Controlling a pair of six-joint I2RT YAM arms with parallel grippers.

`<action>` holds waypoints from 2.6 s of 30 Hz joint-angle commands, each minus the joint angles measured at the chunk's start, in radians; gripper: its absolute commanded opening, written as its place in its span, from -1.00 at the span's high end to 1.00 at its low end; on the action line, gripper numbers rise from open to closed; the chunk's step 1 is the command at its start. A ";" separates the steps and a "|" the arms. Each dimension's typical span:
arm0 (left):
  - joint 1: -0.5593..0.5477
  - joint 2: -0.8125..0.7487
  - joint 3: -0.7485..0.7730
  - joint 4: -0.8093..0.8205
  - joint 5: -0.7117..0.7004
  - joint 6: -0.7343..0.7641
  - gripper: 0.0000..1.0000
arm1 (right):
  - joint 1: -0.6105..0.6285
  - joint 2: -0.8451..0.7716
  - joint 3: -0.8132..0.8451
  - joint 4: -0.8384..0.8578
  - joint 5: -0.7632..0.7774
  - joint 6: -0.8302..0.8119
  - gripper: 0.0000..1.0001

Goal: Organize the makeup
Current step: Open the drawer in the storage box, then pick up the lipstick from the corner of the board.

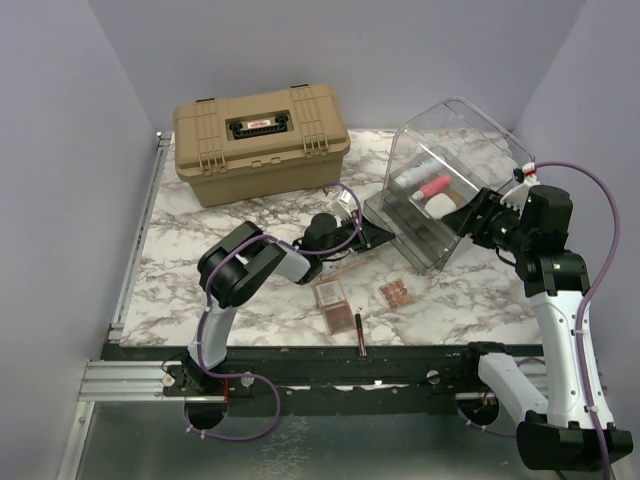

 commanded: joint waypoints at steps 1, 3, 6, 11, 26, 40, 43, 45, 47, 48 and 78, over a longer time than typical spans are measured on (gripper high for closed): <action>0.013 -0.019 0.002 -0.023 0.047 0.053 1.00 | -0.004 0.005 -0.003 0.097 0.027 -0.007 -0.22; 0.012 -0.014 0.007 -0.024 0.053 0.050 1.00 | -0.004 0.001 -0.007 0.107 -0.019 -0.008 -0.23; 0.013 -0.001 0.023 -0.024 0.068 0.033 0.84 | -0.004 -0.005 -0.014 0.114 -0.094 -0.012 -0.26; 0.013 -0.012 0.021 -0.042 0.066 0.034 0.33 | -0.003 -0.020 -0.015 0.106 -0.213 -0.022 -0.32; 0.017 -0.160 -0.077 -0.185 -0.002 0.128 -0.28 | -0.004 -0.059 0.023 -0.007 -0.420 -0.104 -0.46; 0.053 -0.594 -0.280 -0.486 -0.307 0.326 -0.62 | 0.001 -0.111 0.031 -0.145 -0.373 -0.173 -0.44; 0.057 -0.665 -0.286 -0.577 -0.396 0.360 -0.69 | 0.004 -0.127 0.026 -0.183 -0.345 -0.200 -0.43; 0.061 -0.706 -0.292 -0.623 -0.451 0.370 -0.75 | 0.007 -0.133 0.017 -0.194 -0.345 -0.208 -0.42; 0.065 -0.739 -0.302 -0.654 -0.486 0.378 -0.80 | 0.013 -0.139 0.015 -0.208 -0.327 -0.216 -0.40; 0.067 -0.752 -0.307 -0.669 -0.503 0.379 -0.82 | 0.017 -0.143 0.016 -0.215 -0.321 -0.220 -0.40; 0.178 -1.006 -0.403 -0.969 -0.690 0.366 -0.93 | 1.277 0.389 -0.147 0.014 0.689 0.364 -0.37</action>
